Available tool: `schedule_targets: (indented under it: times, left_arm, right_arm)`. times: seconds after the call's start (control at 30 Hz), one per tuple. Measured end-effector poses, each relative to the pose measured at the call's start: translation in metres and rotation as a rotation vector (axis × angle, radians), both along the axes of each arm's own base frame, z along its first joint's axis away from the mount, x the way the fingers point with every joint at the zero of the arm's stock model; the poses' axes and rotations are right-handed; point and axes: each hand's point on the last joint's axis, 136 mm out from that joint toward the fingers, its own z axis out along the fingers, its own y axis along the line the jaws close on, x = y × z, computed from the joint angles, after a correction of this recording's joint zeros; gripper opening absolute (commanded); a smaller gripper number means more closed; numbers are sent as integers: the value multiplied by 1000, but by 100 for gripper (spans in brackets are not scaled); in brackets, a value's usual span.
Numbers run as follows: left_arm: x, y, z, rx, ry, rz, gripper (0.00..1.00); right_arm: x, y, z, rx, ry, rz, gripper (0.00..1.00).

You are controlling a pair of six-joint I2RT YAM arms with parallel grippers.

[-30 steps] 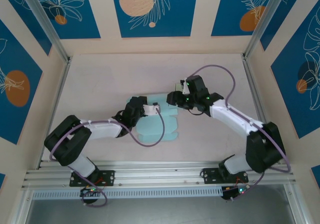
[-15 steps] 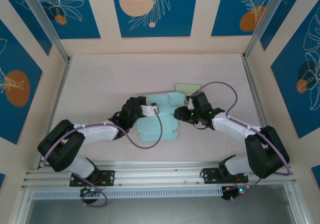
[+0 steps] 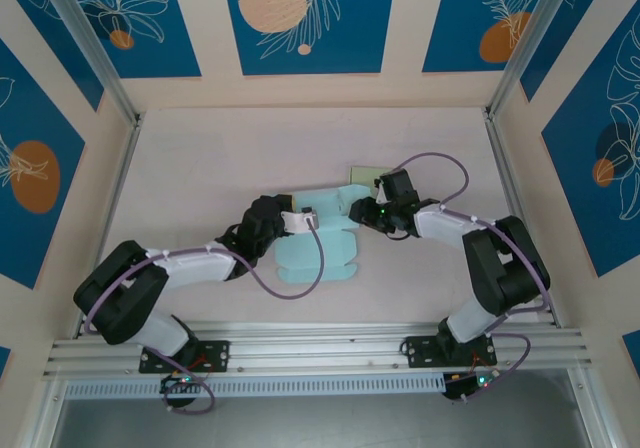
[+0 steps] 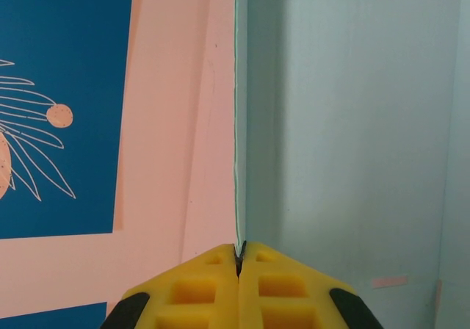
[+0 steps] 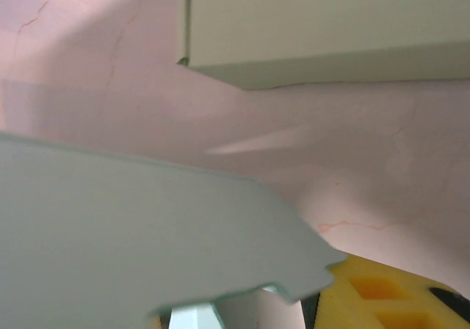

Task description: Fold the paper box

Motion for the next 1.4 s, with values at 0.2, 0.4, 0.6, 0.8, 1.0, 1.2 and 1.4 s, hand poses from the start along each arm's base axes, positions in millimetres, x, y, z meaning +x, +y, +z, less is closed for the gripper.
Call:
schedule_targets:
  times: [0.2, 0.4, 0.6, 0.8, 1.0, 1.2, 1.4]
  left_arm:
    - [0, 0, 0, -4, 2, 2, 0]
    - [0, 0, 0, -10, 5, 4, 0]
    - [1, 3, -2, 0, 7, 18, 0]
    - [4, 7, -10, 34, 17, 46, 0]
    - [9, 7, -15, 64, 17, 69, 0]
    - [9, 4, -14, 72, 9, 72, 0]
    - [7, 1, -12, 74, -5, 71, 0]
  right_arm:
    - [1, 3, -9, 14, 19, 10, 49]
    - [3, 13, -8, 50, 7, 36, 43]
    - [-1, 24, -8, 59, 7, 58, 41]
    - [-4, 31, -5, 72, 9, 62, 36]
    - [-1, 38, -2, 111, 12, 45, 29]
    - [-6, 58, -6, 157, 29, 75, 31]
    - [-9, 75, -5, 187, 24, 99, 33]
